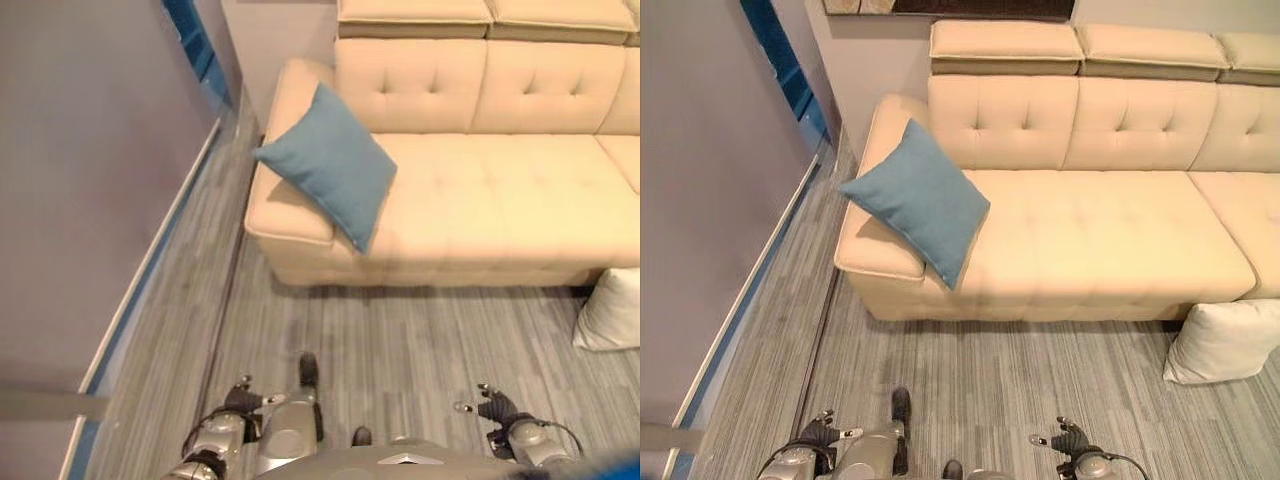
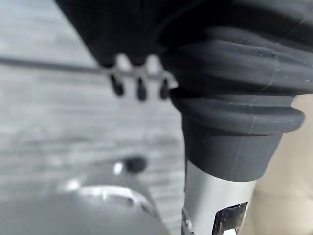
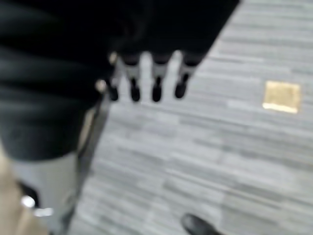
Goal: Pick up all the scattered cushions and arrange them neatly on the sofa.
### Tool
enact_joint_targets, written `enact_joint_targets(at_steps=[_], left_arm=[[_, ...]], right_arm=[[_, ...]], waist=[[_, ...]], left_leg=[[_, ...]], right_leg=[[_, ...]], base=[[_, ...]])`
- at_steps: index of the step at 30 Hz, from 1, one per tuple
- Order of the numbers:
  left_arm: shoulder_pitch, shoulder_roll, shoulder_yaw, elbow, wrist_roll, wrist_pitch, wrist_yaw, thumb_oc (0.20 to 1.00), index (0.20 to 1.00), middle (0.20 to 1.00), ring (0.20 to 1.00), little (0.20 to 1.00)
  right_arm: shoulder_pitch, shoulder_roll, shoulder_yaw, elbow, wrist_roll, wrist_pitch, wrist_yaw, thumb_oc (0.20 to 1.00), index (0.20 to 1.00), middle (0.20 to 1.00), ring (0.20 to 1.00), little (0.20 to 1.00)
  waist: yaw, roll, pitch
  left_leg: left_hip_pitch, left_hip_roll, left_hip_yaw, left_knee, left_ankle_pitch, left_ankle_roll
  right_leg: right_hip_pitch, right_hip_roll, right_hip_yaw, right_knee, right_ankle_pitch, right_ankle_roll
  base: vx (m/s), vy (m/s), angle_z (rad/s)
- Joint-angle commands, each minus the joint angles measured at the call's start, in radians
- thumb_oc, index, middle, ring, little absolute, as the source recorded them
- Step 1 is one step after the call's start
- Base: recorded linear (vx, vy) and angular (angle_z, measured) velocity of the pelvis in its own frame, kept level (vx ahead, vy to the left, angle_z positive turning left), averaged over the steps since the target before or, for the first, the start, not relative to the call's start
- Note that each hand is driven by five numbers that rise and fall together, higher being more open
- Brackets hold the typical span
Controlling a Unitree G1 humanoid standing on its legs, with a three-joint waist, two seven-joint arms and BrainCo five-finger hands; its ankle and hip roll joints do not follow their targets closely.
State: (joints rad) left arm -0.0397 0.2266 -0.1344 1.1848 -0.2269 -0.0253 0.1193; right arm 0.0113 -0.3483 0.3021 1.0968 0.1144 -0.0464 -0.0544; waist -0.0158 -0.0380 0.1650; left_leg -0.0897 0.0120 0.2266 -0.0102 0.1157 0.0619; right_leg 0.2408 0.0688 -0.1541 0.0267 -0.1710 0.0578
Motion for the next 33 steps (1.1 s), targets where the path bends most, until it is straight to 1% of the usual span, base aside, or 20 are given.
enact_joint_targets(at_steps=[1, 3, 4, 6, 7, 9, 10, 11, 13, 17, 19, 20, 21, 22, 25, 27, 29, 30, 31, 33], left_arm=[[-0.017, 0.032, 0.001, -0.049, -0.017, -0.010, 0.016, 1.000, 1.000, 1.000, 1.000, 1.000], [-0.022, 0.039, 0.000, -0.050, -0.016, -0.009, 0.015, 1.000, 1.000, 1.000, 1.000, 1.000], [-0.027, 0.043, -0.001, -0.057, -0.018, -0.009, 0.020, 1.000, 1.000, 1.000, 1.000, 1.000], [-0.029, 0.046, -0.003, -0.065, -0.019, -0.010, 0.021, 1.000, 1.000, 1.000, 1.000, 1.000], [-0.035, 0.045, 0.002, -0.063, -0.022, -0.012, 0.021, 1.000, 1.000, 1.000, 1.000, 1.000], [-0.036, 0.043, 0.006, -0.059, -0.018, -0.013, 0.018, 1.000, 1.000, 1.000, 1.000, 1.000], [-0.036, 0.042, 0.006, -0.059, -0.018, -0.013, 0.018, 1.000, 1.000, 1.000, 1.000, 1.000], [-0.041, 0.038, 0.009, -0.052, -0.006, -0.013, 0.014, 1.000, 1.000, 1.000, 1.000, 1.000], [-0.041, 0.037, 0.013, -0.050, 0.000, -0.017, 0.012, 1.000, 1.000, 1.000, 1.000, 1.000], [-0.035, 0.022, 0.004, -0.048, 0.008, -0.022, 0.007, 1.000, 1.000, 1.000, 1.000, 1.000], [-0.039, 0.011, -0.019, -0.044, 0.016, -0.019, 0.001, 1.000, 1.000, 1.000, 1.000, 1.000], [-0.039, 0.011, -0.019, -0.044, 0.016, -0.019, 0.001, 1.000, 1.000, 1.000, 1.000, 1.000], [-0.043, 0.005, -0.027, -0.043, 0.018, -0.017, -0.002, 1.000, 1.000, 1.000, 1.000, 1.000], [-0.061, 0.009, -0.049, -0.066, 0.015, -0.020, -0.004, 1.000, 1.000, 1.000, 1.000, 1.000], [-0.074, 0.010, -0.061, -0.085, -0.008, -0.019, -0.003, 1.000, 1.000, 1.000, 1.000, 1.000], [-0.080, 0.010, -0.069, -0.083, -0.006, -0.015, -0.006, 1.000, 1.000, 1.000, 1.000, 1.000], [-0.072, 0.011, -0.074, -0.091, 0.002, -0.014, -0.005, 1.000, 1.000, 1.000, 1.000, 1.000], [-0.068, 0.011, -0.072, -0.088, 0.002, -0.012, -0.003, 1.000, 1.000, 1.000, 1.000, 1.000], [-0.068, 0.010, -0.072, -0.088, 0.002, -0.012, -0.003, 1.000, 1.000, 1.000, 1.000, 1.000], [-0.063, 0.012, -0.071, -0.101, 0.001, -0.013, 0.003, 1.000, 1.000, 1.000, 1.000, 1.000]], right_arm=[[-0.058, 0.006, -0.029, -0.083, 0.001, -0.029, -0.003, 1.000, 1.000, 1.000, 1.000, 1.000], [-0.060, 0.007, -0.030, -0.091, 0.000, -0.028, -0.002, 1.000, 1.000, 1.000, 1.000, 1.000], [-0.061, 0.010, -0.031, -0.103, 0.002, -0.030, -0.005, 1.000, 1.000, 1.000, 1.000, 1.000], [-0.065, 0.009, -0.031, -0.105, 0.003, -0.026, -0.005, 1.000, 1.000, 1.000, 1.000, 1.000], [-0.078, 0.006, -0.027, -0.106, 0.003, -0.027, -0.004, 1.000, 1.000, 1.000, 1.000, 1.000], [-0.086, 0.006, -0.023, -0.101, 0.001, -0.027, -0.004, 1.000, 1.000, 1.000, 1.000, 1.000], [-0.085, 0.006, -0.023, -0.101, 0.001, -0.027, -0.004, 1.000, 1.000, 1.000, 1.000, 1.000], [-0.086, 0.006, -0.023, -0.099, 0.000, -0.028, -0.003, 1.000, 1.000, 1.000, 1.000, 1.000], [-0.084, 0.005, -0.022, -0.100, -0.005, -0.025, 0.000, 1.000, 1.000, 1.000, 1.000, 1.000], [-0.069, 0.000, -0.021, -0.097, -0.012, -0.023, 0.004, 1.000, 1.000, 1.000, 1.000, 1.000], [-0.058, -0.019, -0.025, -0.099, -0.008, -0.024, 0.006, 1.000, 1.000, 1.000, 1.000, 1.000], [-0.058, -0.019, -0.025, -0.099, -0.008, -0.024, 0.006, 1.000, 1.000, 1.000, 1.000, 1.000], [-0.050, -0.024, -0.032, -0.098, -0.002, -0.025, 0.007, 1.000, 1.000, 1.000, 1.000, 1.000], [-0.043, -0.032, -0.038, -0.106, 0.018, -0.029, 0.003, 1.000, 1.000, 1.000, 1.000, 1.000], [-0.038, -0.036, -0.036, -0.113, 0.030, -0.028, 0.002, 1.000, 1.000, 1.000, 1.000, 1.000], [-0.037, -0.031, -0.037, -0.108, 0.039, -0.026, 0.000, 1.000, 1.000, 1.000, 1.000, 1.000], [-0.032, -0.030, -0.040, -0.116, 0.040, -0.026, -0.001, 1.000, 1.000, 1.000, 1.000, 1.000], [-0.029, -0.030, -0.041, -0.129, 0.041, -0.029, -0.003, 1.000, 1.000, 1.000, 1.000, 1.000], [-0.028, -0.030, -0.041, -0.129, 0.041, -0.029, -0.003, 1.000, 1.000, 1.000, 1.000, 1.000], [-0.011, -0.028, -0.046, -0.155, 0.044, -0.032, -0.006, 1.000, 1.000, 1.000, 1.000, 1.000]], waist=[[0.040, -0.028, 0.041], [0.037, -0.026, 0.047], [0.031, -0.017, 0.054], [0.027, -0.014, 0.055], [0.017, -0.003, 0.056], [0.005, -0.006, 0.056], [0.005, -0.004, 0.058], [-0.015, -0.007, 0.061], [-0.033, -0.008, 0.065], [-0.045, -0.005, 0.057], [-0.060, 0.007, 0.050], [-0.062, 0.008, 0.050], [-0.066, 0.006, 0.052], [-0.066, -0.016, 0.070], [-0.052, -0.036, 0.088], [-0.045, -0.037, 0.087], [-0.040, -0.030, 0.077], [-0.035, -0.023, 0.073], [-0.036, -0.024, 0.074], [-0.038, -0.021, 0.074]], left_leg=[[0.096, -0.007, 0.002, -0.018, -0.046, -0.100], [0.111, -0.009, 0.003, -0.017, -0.056, -0.093], [0.141, -0.009, 0.011, -0.013, -0.083, -0.084], [0.154, -0.011, 0.011, -0.018, -0.092, -0.082], [0.196, -0.016, 0.005, -0.035, -0.116, -0.086], [0.220, -0.027, -0.003, -0.039, -0.133, -0.089], [0.224, -0.025, -0.004, -0.039, -0.135, -0.089], [0.261, -0.038, -0.022, -0.049, -0.154, -0.094], [0.289, -0.044, -0.042, -0.053, -0.167, -0.097], [0.320, -0.050, -0.067, -0.045, -0.192, -0.099], [0.303, -0.039, -0.085, 0.057, -0.178, -0.125], [0.301, -0.038, -0.087, 0.060, -0.180, -0.125], [0.276, -0.028, -0.071, 0.124, -0.154, -0.152], [0.190, 0.009, -0.037, 0.312, -0.079, -0.197], [0.116, 0.047, -0.008, 0.413, -0.055, -0.204], [0.092, 0.078, 0.021, 0.316, -0.070, -0.184], [0.102, 0.086, 0.015, 0.175, -0.088, -0.172], [0.086, 0.106, 0.009, 0.109, -0.059, -0.178], [0.091, 0.104, 0.009, 0.103, -0.057, -0.178], [0.068, 0.143, 0.034, 0.069, 0.001, -0.196]], right_leg=[[-0.164, -0.141, 0.012, 0.234, 0.166, 0.094], [-0.196, -0.148, 0.018, 0.295, 0.182, 0.105], [-0.240, -0.174, -0.011, 0.362, 0.206, 0.108], [-0.263, -0.176, -0.014, 0.364, 0.203, 0.102], [-0.321, -0.162, -0.038, 0.265, 0.186, 0.086], [-0.353, -0.155, -0.032, 0.153, 0.208, 0.084], [-0.347, -0.152, -0.034, 0.149, 0.209, 0.084], [-0.387, -0.143, -0.009, 0.028, 0.261, 0.096], [-0.413, -0.134, 0.029, -0.007, 0.286, 0.107], [-0.397, -0.138, 0.046, 0.012, 0.298, 0.101], [-0.367, -0.132, 0.050, 0.020, 0.286, 0.073], [-0.366, -0.132, 0.048, 0.020, 0.286, 0.073], [-0.339, -0.135, 0.032, 0.010, 0.278, 0.063], [-0.292, -0.148, 0.018, 0.002, 0.258, 0.035], [-0.245, -0.146, 0.001, -0.006, 0.221, 0.007], [-0.219, -0.143, -0.006, -0.014, 0.200, 0.011], [-0.205, -0.140, -0.006, -0.021, 0.186, 0.025], [-0.197, -0.137, -0.005, -0.023, 0.178, 0.032], [-0.194, -0.137, -0.005, -0.023, 0.176, 0.032], [-0.168, -0.141, -0.008, -0.017, 0.150, 0.029]], base=[[0.22, 0.117, 0.15], [0.17, 0.084, 0.03], [0.14, 0.056, 0.23], [0.25, 0.048, 0.39], [0.38, 0.012, 0.39], [0.29, -0.026, -0.05], [0.32, -0.061, -0.22], [0.30, -0.055, -0.09], [0.29, -0.056, 0.07], [0.24, -0.087, 0.26], [0.27, -0.151, 0.49], [0.11, -0.098, 0.44], [0.11, -0.186, 0.60], [0.13, -0.249, 0.72], [0.13, -0.182, 0.61], [0.16, -0.041, -0.01], [0.21, 0.053, 0.07], [0.16, 0.062, 0.11], [0.14, 0.055, 0.04], [0.21, 0.104, -0.01]])
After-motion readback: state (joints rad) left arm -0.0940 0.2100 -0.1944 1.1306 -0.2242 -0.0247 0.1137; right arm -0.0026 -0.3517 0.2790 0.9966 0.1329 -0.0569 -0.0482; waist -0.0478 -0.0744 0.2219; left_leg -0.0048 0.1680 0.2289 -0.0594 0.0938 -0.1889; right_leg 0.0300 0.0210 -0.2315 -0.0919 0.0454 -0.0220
